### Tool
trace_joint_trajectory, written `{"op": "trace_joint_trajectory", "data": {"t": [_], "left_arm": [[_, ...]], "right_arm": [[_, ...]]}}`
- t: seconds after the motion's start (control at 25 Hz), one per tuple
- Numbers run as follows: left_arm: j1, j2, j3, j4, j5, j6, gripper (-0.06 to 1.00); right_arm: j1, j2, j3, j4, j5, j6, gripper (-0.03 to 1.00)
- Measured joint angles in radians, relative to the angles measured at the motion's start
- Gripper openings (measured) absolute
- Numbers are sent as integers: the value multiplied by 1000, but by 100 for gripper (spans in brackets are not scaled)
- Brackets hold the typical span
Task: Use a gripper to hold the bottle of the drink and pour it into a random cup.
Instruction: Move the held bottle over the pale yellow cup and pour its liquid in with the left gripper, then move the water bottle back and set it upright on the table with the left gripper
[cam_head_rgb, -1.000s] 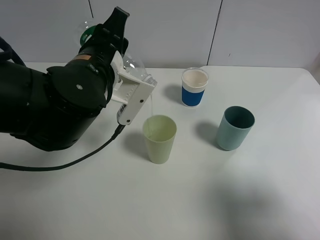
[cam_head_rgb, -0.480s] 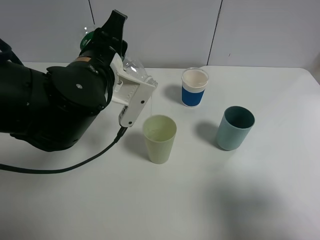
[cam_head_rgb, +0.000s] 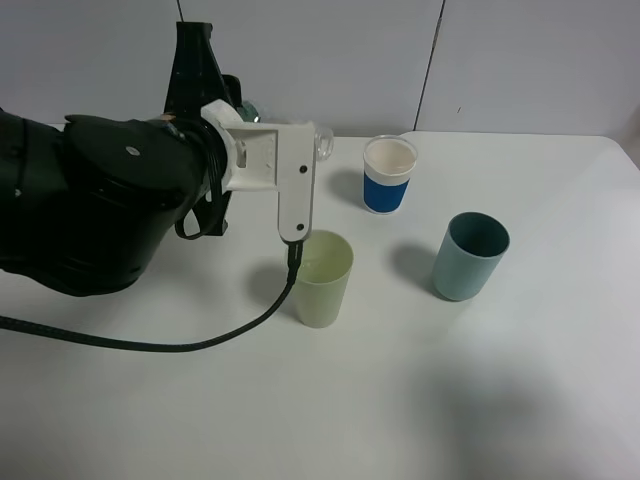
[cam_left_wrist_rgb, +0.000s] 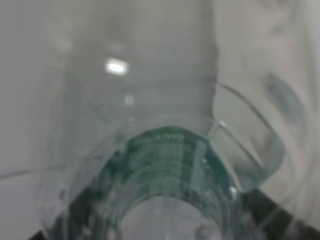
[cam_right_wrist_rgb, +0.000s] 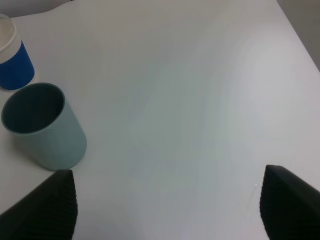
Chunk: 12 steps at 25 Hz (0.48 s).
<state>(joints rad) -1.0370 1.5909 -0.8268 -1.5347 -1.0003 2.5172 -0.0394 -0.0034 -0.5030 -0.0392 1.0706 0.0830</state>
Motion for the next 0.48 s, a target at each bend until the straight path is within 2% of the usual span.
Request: {"op": "trace_joint_trajectory", "data": {"t": [0.12, 0.28, 0.4, 0.48], "left_arm": [[0, -32, 0, 28, 21, -129, 47], [0, -68, 0, 117, 84, -381, 47], [0, -84, 0, 225, 142, -598, 47], [0, -87, 0, 325, 175, -755, 47]], "right_arm": [[0, 0, 0, 0, 0, 0, 74], [0, 0, 0, 0, 0, 0, 74], [0, 0, 0, 0, 0, 0, 74], [0, 0, 0, 0, 0, 0, 74]]}}
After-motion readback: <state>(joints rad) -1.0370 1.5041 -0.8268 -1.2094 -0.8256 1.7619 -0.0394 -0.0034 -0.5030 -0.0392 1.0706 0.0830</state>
